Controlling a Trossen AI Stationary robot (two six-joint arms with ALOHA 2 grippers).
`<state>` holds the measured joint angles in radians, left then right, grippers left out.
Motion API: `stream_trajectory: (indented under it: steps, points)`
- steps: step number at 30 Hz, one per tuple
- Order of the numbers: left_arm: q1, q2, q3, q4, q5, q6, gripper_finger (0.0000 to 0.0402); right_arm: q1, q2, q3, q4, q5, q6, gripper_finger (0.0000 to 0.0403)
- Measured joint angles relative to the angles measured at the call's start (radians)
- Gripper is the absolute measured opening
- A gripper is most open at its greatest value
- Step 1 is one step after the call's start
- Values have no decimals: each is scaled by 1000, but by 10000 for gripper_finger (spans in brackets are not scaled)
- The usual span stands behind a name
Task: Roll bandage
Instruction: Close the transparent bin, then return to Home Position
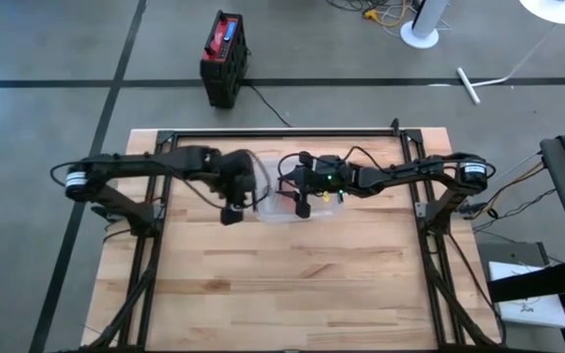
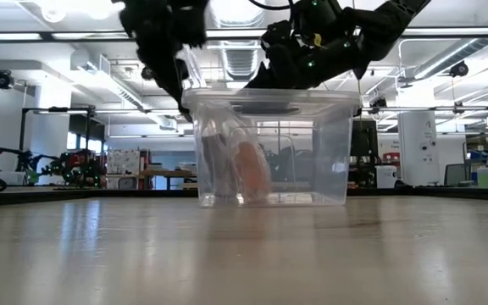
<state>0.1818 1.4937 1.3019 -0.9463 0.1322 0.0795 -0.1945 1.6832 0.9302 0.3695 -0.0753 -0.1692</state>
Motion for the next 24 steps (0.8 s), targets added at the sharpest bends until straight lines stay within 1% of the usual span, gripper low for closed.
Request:
stream_trajectory:
  steps: [3, 6, 9, 13, 15, 17, 21, 24]
  points:
    - [0, -77, -90, 4, 2, -48, 115, -5, -6, 0, 35, 2, 4, 185]
    - [-2, -177, -188, 61, -2, -100, 114, -7, -26, -3, 60, 13, -2, 185]
    - [-5, -300, -301, 180, -8, -141, 114, -7, -75, -5, 102, 15, -7, 185]
    - [-12, -466, -448, 369, -10, -200, 115, -7, -203, -1, 123, 7, -8, 185]
    - [-12, -543, -503, 429, -10, -230, 117, -7, -277, -2, 76, 6, -30, 185]
    - [-11, -609, -549, 448, -12, -255, 120, -7, -357, -1, 29, 4, -56, 185]
    - [-11, -722, -590, 473, -15, -284, 124, -7, -537, 1, -129, 2, -81, 185]
    - [-11, -773, -606, 471, -15, -291, 126, -7, -663, 1, -256, 0, -71, 185]
